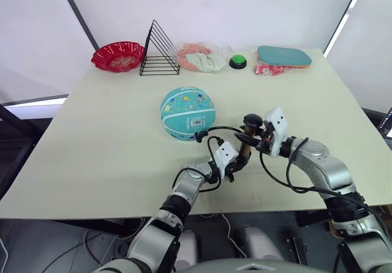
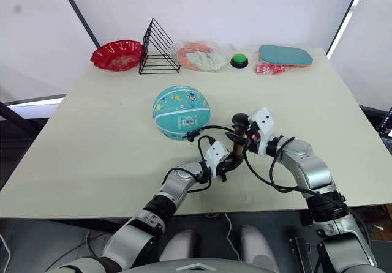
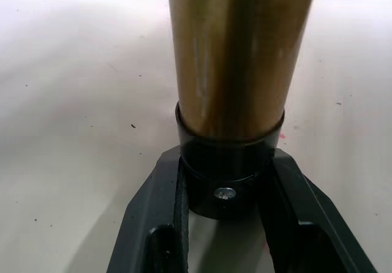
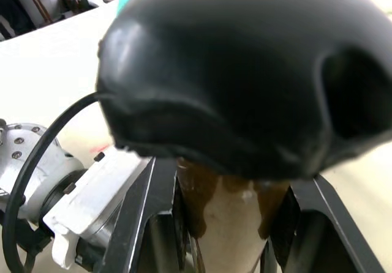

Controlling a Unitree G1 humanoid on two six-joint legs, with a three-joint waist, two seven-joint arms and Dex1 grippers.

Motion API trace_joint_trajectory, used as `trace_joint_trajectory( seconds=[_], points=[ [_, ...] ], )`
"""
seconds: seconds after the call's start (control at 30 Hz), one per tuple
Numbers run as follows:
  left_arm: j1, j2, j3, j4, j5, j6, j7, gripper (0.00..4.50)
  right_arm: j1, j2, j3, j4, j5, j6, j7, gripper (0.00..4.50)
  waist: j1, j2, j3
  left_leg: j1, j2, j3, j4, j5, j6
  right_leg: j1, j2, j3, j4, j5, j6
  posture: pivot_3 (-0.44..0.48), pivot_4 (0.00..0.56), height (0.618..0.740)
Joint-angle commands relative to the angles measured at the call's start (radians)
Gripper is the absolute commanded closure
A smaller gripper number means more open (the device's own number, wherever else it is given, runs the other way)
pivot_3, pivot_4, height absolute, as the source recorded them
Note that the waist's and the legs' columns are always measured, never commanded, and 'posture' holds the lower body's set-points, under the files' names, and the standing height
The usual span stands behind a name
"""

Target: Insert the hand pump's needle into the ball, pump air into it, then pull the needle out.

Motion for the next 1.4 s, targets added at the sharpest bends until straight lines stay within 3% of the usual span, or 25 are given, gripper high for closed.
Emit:
trace_joint_trajectory(
  seconds=[0.03,0.17,0.37,0.47,0.77,0.97,1.1,1.3,1.4],
  points=[
    [0.032,0.01,-0.01,0.054,0.008,0.043,-0.016,3.45,0.047,-0.017,0.038,0.073,-0.048,0.062,0.011,3.44,0.0,0.0,0.0,0.0,0.0,0.0,0.0,0.0,0.0,0.0,0.0,0.0,0.0,0.0,0.0,0.0,0.15,0.74],
    [0.018,0.002,-0.012,0.074,0.01,0.035,-0.019,3.45,-0.013,-0.048,-0.072,-0.07,0.039,0.121,-0.001,3.44,0.004,0.004,0.008,-0.001,0.0,0.0,0.0,0.0,0.0,0.0,0.0,0.0,0.0,0.0,0.0,0.0,0.15,0.74],
    [0.008,-0.006,-0.01,0.093,0.012,0.029,-0.02,3.45,-0.091,-0.088,-0.203,-0.248,0.167,0.292,-0.051,3.44,0.018,0.012,0.016,-0.02,-0.003,-0.002,0.004,0.0,0.0,-0.015,-0.003,-0.002,0.0,0.002,0.006,0.0,0.15,0.74],
    [0.008,-0.011,-0.01,0.096,0.013,0.025,-0.021,3.45,-0.158,-0.103,-0.323,-0.335,0.293,0.412,-0.113,3.44,0.023,0.012,0.022,-0.02,-0.004,-0.001,0.005,0.0,0.0,-0.015,-0.004,-0.001,-0.001,0.003,0.007,0.0,0.15,0.74],
    [0.004,-0.014,-0.011,0.106,0.012,0.02,-0.028,3.45,-0.305,-0.138,-0.517,-0.366,0.521,0.593,-0.247,3.44,0.027,0.012,0.033,-0.021,-0.005,-0.002,0.006,0.0,0.0,-0.015,-0.004,-0.001,0.0,0.003,0.008,0.0,0.15,0.74],
    [0.004,-0.01,-0.012,0.103,0.008,0.017,-0.03,3.45,-0.246,-0.166,-0.41,-0.363,0.453,0.545,-0.204,3.44,0.026,0.012,0.033,-0.021,-0.005,-0.002,0.006,0.0,0.0,-0.015,-0.004,-0.001,0.0,0.003,0.008,0.0,0.15,0.74],
    [0.015,-0.005,-0.013,0.088,0.008,0.021,-0.03,3.45,-0.124,-0.155,-0.226,-0.323,0.308,0.422,-0.139,3.44,0.022,0.011,0.029,-0.018,-0.004,-0.001,0.006,0.0,0.0,-0.013,-0.004,-0.001,0.0,0.003,0.008,0.0,0.15,0.74],
    [0.022,0.0,-0.011,0.075,0.007,0.024,-0.025,3.45,-0.025,-0.1,-0.075,-0.2,0.173,0.276,-0.084,3.44,0.0,0.005,0.013,-0.014,-0.002,-0.001,0.006,0.0,0.0,-0.01,-0.002,-0.001,0.0,0.003,0.007,0.0,0.15,0.74],
    [0.022,0.001,-0.008,0.073,0.008,0.026,-0.023,3.45,0.025,-0.053,0.024,-0.038,0.063,0.161,-0.057,3.44,0.0,0.005,0.01,-0.014,-0.001,-0.001,0.006,0.0,0.0,-0.01,-0.002,-0.001,0.0,0.003,0.007,0.0,0.15,0.74]
  ],
)
